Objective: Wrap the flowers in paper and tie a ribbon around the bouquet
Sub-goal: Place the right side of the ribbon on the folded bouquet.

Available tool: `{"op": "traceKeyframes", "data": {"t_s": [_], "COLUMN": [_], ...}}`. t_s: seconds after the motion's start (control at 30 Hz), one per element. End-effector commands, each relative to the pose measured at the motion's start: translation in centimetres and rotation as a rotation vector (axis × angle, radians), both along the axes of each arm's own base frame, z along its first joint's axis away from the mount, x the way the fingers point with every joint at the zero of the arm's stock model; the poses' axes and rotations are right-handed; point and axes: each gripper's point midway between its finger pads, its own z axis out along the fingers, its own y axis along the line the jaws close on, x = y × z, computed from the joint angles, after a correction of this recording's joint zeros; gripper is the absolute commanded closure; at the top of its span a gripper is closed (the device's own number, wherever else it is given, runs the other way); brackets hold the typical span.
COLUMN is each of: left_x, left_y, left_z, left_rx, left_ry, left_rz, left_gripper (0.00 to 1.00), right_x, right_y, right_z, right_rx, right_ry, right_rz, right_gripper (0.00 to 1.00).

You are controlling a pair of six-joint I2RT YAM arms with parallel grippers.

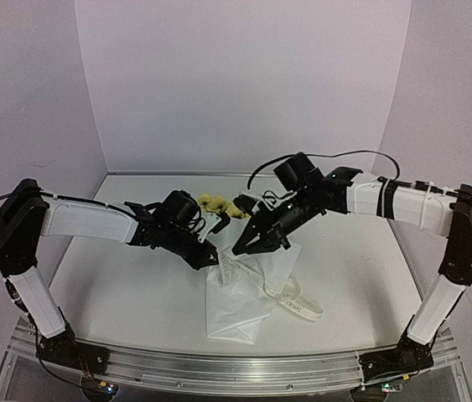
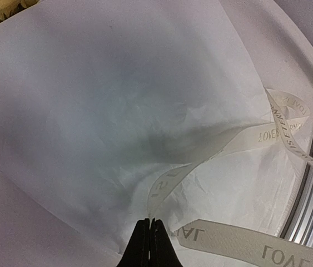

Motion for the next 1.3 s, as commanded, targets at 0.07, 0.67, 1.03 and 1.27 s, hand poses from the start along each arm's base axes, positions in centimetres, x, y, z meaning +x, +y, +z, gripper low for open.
{"op": "traceKeyframes", "data": {"t_s": [0.07, 0.67, 1.03, 1.27], "left_x": [0.3, -1.7, -2.9, -2.8], "left_y": [-0.5, -0.3, -0.4, -0.5], "left_z": [2.8, 4.5, 3.7, 3.5], "left_rx": [-0.101, -0.166, -0.163, -0.156], "left_ry": [-0.027, -0.016, 0.042, 0.044], "left_rz": [-0.009, -0.076, -0.123, -0.123], "left_gripper": [1.0, 1.0, 1.0, 1.0], "right_x": [1.4, 5.8, 10.5, 11.8], "right_y": [-0.6, -2.6, -4.4, -3.9], "right_z": [-8.4, -17.6, -15.7, -13.0], "right_rx": [-0.224, -0.731, -0.859, -0.795], "right_ry": [-0.001, -0.248, -0.472, -0.568], "right_rz": [-0.08, -0.201, -0.322, -0.37], "right_gripper": [1.0, 1.0, 1.0, 1.0]}}
